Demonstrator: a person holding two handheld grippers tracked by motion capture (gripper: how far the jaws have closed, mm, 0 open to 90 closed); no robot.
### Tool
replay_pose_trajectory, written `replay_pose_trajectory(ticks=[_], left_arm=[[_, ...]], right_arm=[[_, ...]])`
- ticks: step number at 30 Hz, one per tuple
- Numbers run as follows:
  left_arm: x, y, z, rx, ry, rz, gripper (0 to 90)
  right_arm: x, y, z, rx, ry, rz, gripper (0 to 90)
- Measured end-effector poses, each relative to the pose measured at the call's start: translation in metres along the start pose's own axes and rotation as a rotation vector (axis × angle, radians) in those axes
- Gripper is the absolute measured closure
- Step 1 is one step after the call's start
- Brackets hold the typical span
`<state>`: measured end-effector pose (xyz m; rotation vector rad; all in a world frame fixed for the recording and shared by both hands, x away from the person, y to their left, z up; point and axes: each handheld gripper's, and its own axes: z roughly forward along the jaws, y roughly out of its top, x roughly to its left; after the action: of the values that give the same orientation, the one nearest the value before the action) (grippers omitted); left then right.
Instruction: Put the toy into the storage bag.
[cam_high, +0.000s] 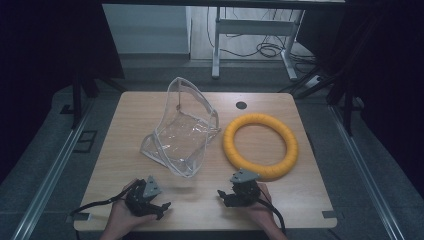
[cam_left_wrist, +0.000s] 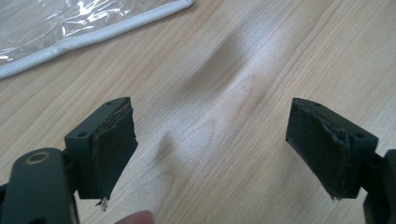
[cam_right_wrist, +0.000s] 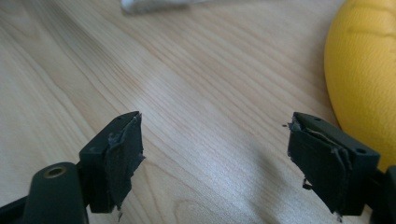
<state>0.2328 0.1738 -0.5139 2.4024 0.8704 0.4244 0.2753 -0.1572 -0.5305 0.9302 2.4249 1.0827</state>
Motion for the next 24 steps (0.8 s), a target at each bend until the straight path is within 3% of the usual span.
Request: replay_pose_trajectory(ticks=[4,13,24], left_arm=[[-0.0008,-0.0001,0.0026,0.007,-0.004,0.006,15.9],[-0.0017,-0.0005,0.002,0.0,-0.01,0.005,15.9],[-0.0009,-0.0004,-0.0008,-0.005,-0.006,0.002,15.9]], right_arm=[[-0.0032,-0.0005,-0.0026,-0.033,0.021,0.006,20.2],[-0.0015,0.0,-0.008,-0.046,0.051,-0.009,24.2],[0.0002,0.004,-0.0092,-0.074,0.06,-0.014,24.5]])
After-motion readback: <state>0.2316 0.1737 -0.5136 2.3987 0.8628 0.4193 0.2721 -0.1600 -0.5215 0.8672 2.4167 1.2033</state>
